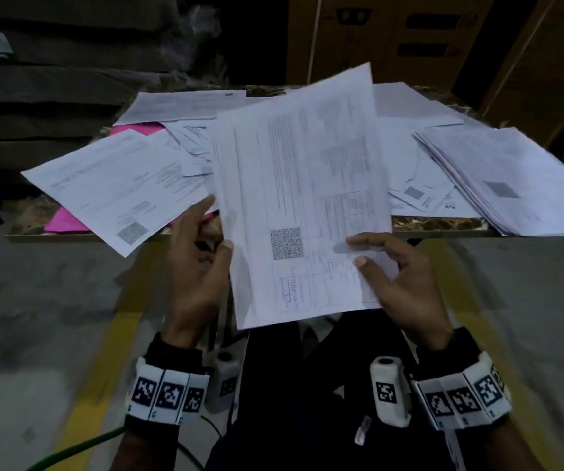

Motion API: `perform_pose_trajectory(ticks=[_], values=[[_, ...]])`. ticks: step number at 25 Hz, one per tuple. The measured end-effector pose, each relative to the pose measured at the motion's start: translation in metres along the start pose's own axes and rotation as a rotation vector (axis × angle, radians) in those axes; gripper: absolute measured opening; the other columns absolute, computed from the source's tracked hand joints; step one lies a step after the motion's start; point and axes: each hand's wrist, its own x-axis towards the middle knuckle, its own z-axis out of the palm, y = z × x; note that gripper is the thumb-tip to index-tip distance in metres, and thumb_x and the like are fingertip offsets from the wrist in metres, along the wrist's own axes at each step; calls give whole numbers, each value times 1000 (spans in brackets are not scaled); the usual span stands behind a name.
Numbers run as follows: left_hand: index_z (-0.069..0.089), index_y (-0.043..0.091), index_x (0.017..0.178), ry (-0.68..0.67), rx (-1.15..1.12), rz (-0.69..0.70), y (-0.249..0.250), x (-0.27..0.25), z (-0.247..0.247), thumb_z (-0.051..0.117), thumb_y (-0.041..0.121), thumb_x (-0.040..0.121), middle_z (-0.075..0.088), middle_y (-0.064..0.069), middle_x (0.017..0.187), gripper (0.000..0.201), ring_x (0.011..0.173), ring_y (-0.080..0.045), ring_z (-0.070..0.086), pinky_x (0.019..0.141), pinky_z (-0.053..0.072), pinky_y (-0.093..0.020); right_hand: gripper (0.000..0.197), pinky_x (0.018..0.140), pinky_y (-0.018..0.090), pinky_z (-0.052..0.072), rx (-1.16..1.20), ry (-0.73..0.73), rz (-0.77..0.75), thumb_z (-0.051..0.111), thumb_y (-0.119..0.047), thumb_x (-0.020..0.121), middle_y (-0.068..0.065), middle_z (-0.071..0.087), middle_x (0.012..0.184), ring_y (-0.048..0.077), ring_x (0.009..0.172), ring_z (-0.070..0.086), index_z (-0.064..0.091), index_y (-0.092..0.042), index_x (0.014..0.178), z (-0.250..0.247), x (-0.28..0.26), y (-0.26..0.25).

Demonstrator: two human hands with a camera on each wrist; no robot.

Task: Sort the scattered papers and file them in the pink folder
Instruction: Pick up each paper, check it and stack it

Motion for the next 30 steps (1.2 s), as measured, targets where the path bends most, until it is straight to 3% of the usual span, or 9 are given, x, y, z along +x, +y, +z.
perform_pose_trajectory(ticks=[3, 5, 7, 12, 15, 18, 22, 26, 30], values=[[52, 11, 138, 199, 247, 135, -13, 4, -10, 58, -3, 89, 56, -10, 128, 51, 118, -19, 57, 94, 51, -34, 31, 95, 9, 42, 23, 116, -33, 65, 4, 90, -21, 71, 106, -2, 110, 62, 71, -24, 104, 2, 16, 2], [51, 9, 139, 334, 182, 58, -17, -1, -9, 57, -6, 92, 62, -9, 106, 49, 91, -11, 60, 74, 49, -19, 32, 97, 8, 42, 36, 166, -11, 66, 3, 89, -23, 69, 109, -6, 112, 60, 70, -24, 106, 4, 26, 4], [49, 12, 140, 412, 122, -32, -18, -9, -5, 57, -3, 94, 62, 4, 89, 50, 72, -4, 55, 63, 44, -14, 33, 98, 8, 42, 37, 188, -9, 66, 3, 89, -21, 68, 114, -7, 114, 58, 70, -23, 109, 7, 33, 6], [49, 20, 141, 544, 302, -176, -26, -6, -14, 66, 18, 94, 58, 45, 92, 50, 75, -4, 61, 66, 46, -24, 32, 100, 7, 40, 40, 174, -3, 63, 2, 92, -15, 67, 120, -6, 118, 56, 70, -19, 115, 15, 47, 11], [57, 22, 137, 598, 399, -249, -31, 3, -25, 67, 18, 92, 66, 15, 100, 46, 88, -20, 63, 73, 41, -25, 32, 97, 2, 38, 23, 156, 20, 62, 1, 93, -13, 66, 122, -9, 118, 55, 70, -19, 116, 18, 51, 16], [70, 24, 124, 626, 572, -261, -39, 10, -34, 64, 15, 92, 66, -13, 111, 34, 104, -37, 61, 78, 47, -39, 33, 96, 1, 38, 28, 131, 65, 61, 1, 94, -11, 66, 125, -8, 120, 54, 69, -19, 119, 22, 51, 24], [77, 27, 105, 654, 724, -197, -42, 15, -42, 70, 14, 85, 53, -15, 126, 25, 110, -42, 49, 83, 43, -45, 33, 101, 12, 39, 22, 108, 95, 60, -2, 95, -10, 65, 127, 0, 124, 54, 69, -21, 120, 24, 51, 31], [79, 22, 96, 642, 696, -52, -43, 17, -44, 77, 9, 80, 48, -18, 133, 21, 112, -41, 47, 96, 32, -26, 32, 100, 15, 38, 25, 109, 97, 60, -2, 95, -8, 64, 128, 4, 126, 53, 69, -22, 119, 24, 52, 32], [73, 30, 107, 705, 314, -142, -36, 16, -37, 82, 17, 81, 43, -16, 126, 30, 116, -27, 48, 100, 48, -48, 32, 103, 21, 38, 46, 114, 103, 61, -2, 95, -10, 63, 129, 4, 127, 52, 69, -21, 120, 22, 50, 33]])
